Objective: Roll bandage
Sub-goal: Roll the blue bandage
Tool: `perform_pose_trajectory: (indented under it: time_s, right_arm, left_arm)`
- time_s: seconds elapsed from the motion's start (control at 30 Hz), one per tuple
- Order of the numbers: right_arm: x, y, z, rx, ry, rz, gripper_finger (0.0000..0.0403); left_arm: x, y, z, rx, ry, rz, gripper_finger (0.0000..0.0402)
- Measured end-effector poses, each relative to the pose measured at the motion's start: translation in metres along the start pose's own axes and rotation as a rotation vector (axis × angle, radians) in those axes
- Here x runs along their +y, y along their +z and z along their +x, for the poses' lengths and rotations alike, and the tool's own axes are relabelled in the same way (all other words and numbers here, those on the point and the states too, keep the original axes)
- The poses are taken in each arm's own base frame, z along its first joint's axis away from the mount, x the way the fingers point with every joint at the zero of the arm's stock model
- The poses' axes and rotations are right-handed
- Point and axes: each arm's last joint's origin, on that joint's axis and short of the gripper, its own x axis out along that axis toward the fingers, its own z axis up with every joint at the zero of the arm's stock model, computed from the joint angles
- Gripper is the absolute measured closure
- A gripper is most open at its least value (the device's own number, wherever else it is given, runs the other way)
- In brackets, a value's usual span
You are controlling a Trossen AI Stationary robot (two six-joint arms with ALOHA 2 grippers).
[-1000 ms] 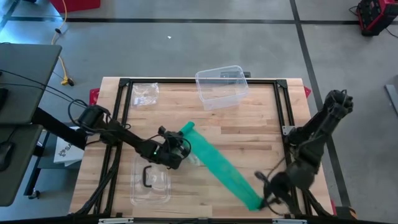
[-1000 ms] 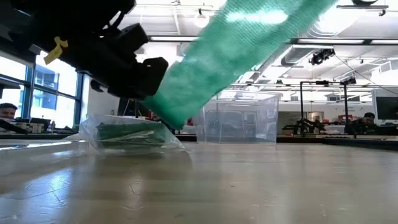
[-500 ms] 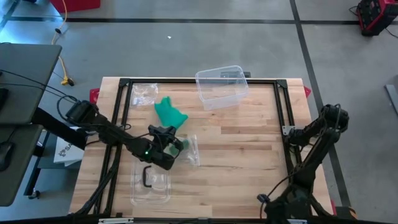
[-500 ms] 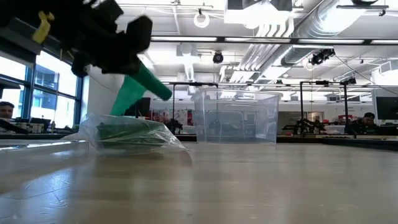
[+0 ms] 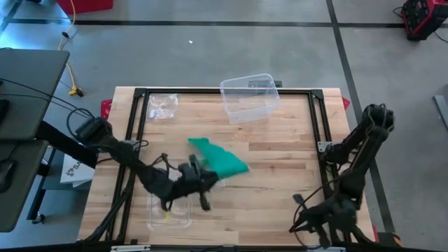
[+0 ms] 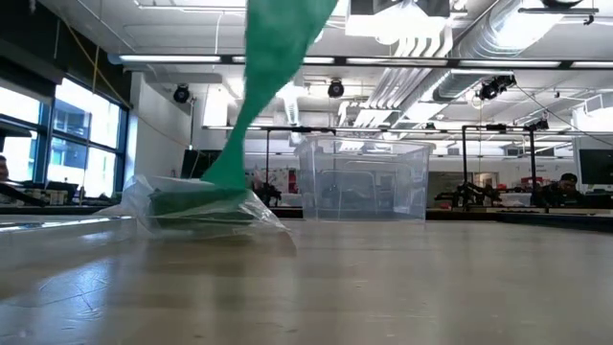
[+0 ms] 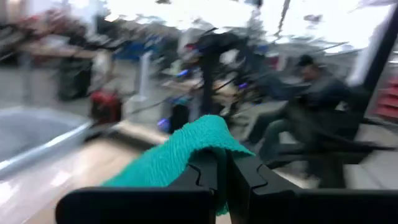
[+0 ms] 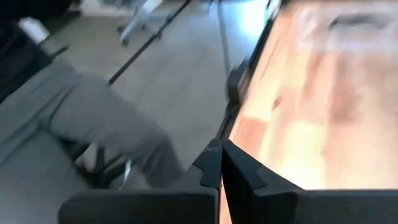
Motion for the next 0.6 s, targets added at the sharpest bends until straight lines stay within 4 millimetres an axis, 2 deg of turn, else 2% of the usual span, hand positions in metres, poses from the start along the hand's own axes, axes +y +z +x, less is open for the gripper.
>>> perform_pose_trajectory:
  time_s: [0.2,0.33,0.4,0.47,0.6]
  right_arm:
    - [0.011,0.006,-0.033,-0.167,-0.109,-0.039,0.0403]
    - [0.014,0.004,-0.040,-0.192,-0.160,-0.109,0.0403]
    - [0.012,0.002,-0.040,-0.177,-0.182,-0.137,0.0403]
    - [0.007,0.002,-0.038,-0.156,-0.211,-0.152,0.0403]
    - [-0.003,-0.003,-0.035,-0.093,-0.274,-0.149,0.0403]
  left_arm:
    - [-0.054,0.036,0.034,-0.111,-0.197,0.086,0.0400]
    - [-0.076,0.077,0.047,-0.227,-0.298,0.156,0.0400]
    - [-0.079,0.095,0.048,-0.263,-0.293,0.200,0.0400]
    - [-0.077,0.104,0.047,-0.255,-0.281,0.243,0.0401]
    - [-0.058,0.095,0.064,-0.093,-0.086,0.334,0.0400]
